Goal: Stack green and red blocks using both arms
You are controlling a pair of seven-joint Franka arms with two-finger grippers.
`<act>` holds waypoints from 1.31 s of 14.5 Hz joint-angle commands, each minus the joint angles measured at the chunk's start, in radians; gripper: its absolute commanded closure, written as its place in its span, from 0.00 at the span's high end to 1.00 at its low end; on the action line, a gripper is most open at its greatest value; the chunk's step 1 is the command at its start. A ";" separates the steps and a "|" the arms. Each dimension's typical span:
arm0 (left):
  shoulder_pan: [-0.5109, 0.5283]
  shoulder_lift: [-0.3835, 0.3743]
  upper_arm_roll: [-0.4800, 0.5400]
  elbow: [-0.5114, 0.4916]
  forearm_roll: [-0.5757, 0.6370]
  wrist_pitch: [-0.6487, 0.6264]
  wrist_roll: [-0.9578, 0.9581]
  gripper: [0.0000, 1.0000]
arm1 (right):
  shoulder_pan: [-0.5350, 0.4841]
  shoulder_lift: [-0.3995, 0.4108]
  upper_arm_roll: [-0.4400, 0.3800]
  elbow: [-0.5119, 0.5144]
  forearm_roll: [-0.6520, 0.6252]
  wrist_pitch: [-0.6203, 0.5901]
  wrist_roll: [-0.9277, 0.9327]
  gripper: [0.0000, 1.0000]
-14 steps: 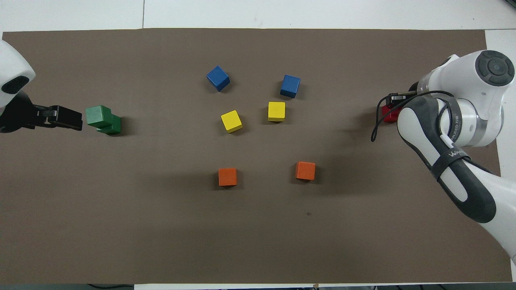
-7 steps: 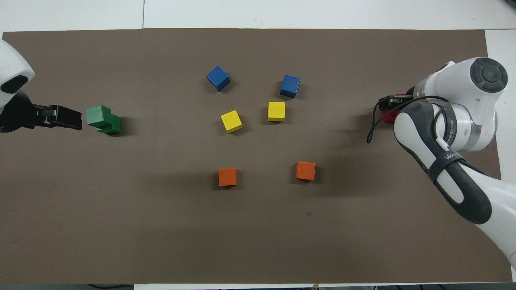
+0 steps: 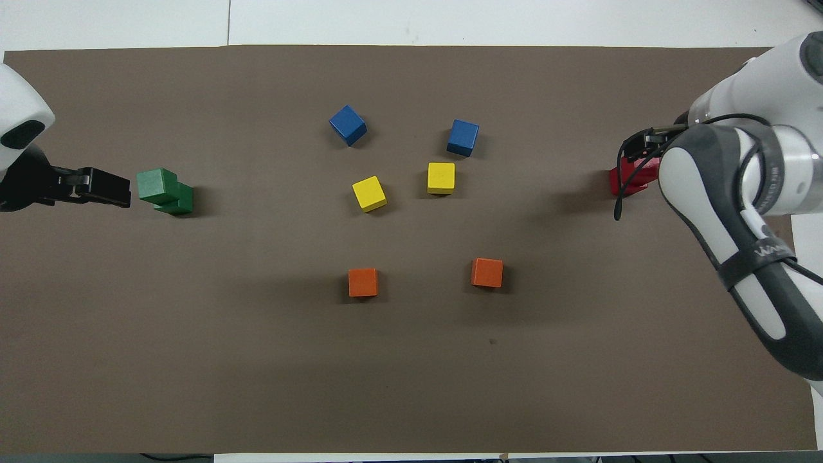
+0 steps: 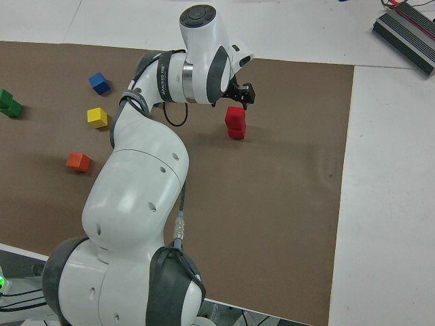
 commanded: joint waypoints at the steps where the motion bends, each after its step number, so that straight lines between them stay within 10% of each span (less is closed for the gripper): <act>1: -0.007 0.005 0.009 0.021 -0.011 -0.016 -0.015 1.00 | -0.004 -0.095 0.003 0.024 -0.013 -0.111 -0.002 1.00; 9: -0.001 0.004 0.009 0.012 -0.013 -0.011 -0.007 1.00 | -0.013 -0.256 0.018 0.039 -0.010 -0.416 -0.025 1.00; 19: -0.001 0.004 0.009 0.012 -0.013 -0.009 -0.004 1.00 | -0.010 -0.306 0.012 0.024 -0.014 -0.444 -0.025 1.00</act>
